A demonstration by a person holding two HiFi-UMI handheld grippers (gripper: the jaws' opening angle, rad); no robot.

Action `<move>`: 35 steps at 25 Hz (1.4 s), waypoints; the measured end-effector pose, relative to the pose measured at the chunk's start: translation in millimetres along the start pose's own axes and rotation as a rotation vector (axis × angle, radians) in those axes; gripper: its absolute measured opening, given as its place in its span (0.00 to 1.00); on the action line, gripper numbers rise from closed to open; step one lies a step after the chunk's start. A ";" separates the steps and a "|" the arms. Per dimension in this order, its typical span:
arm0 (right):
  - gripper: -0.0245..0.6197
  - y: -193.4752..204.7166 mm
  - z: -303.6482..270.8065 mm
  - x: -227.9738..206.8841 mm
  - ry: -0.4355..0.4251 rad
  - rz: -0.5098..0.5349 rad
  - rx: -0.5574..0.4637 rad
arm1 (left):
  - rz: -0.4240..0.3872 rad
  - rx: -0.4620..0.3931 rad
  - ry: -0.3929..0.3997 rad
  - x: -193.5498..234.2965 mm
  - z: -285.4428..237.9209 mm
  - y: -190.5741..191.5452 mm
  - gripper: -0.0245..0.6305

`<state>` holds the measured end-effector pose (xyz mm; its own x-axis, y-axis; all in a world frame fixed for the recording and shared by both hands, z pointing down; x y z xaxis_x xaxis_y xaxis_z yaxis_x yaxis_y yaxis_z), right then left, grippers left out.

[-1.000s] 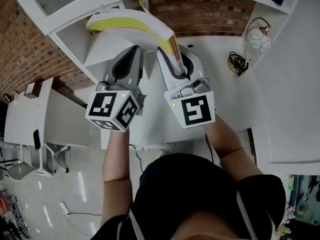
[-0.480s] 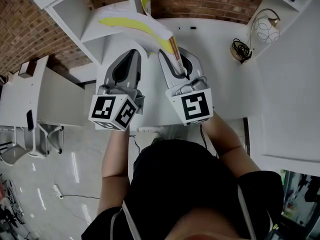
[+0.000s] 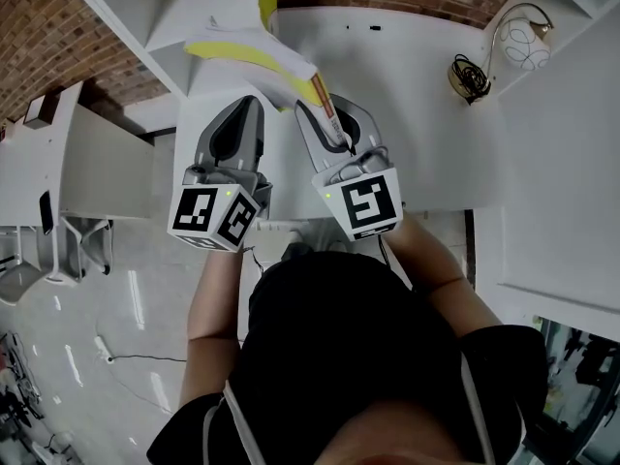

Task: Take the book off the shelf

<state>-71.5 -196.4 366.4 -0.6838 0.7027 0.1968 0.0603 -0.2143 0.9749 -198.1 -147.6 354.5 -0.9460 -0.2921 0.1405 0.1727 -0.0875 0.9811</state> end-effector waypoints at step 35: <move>0.14 44.9 18.5 29.9 -0.096 -0.089 0.116 | 0.035 0.066 -0.110 -0.2 26.8 66.4 0.05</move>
<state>-75.8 -172.5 418.0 -0.6180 0.7781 0.1128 0.0902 -0.0723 0.9933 -193.8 -127.8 423.2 -0.9646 -0.1878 0.1849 0.1911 -0.0154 0.9814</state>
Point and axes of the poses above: the fingertips, and each gripper's own axes: z backward along the fingers, x to its left, y out of its underside, the point moved 6 cm from there along z, backward along the fingers, and after that the axes turned 9 degrees about y, right-handed, at the moved point
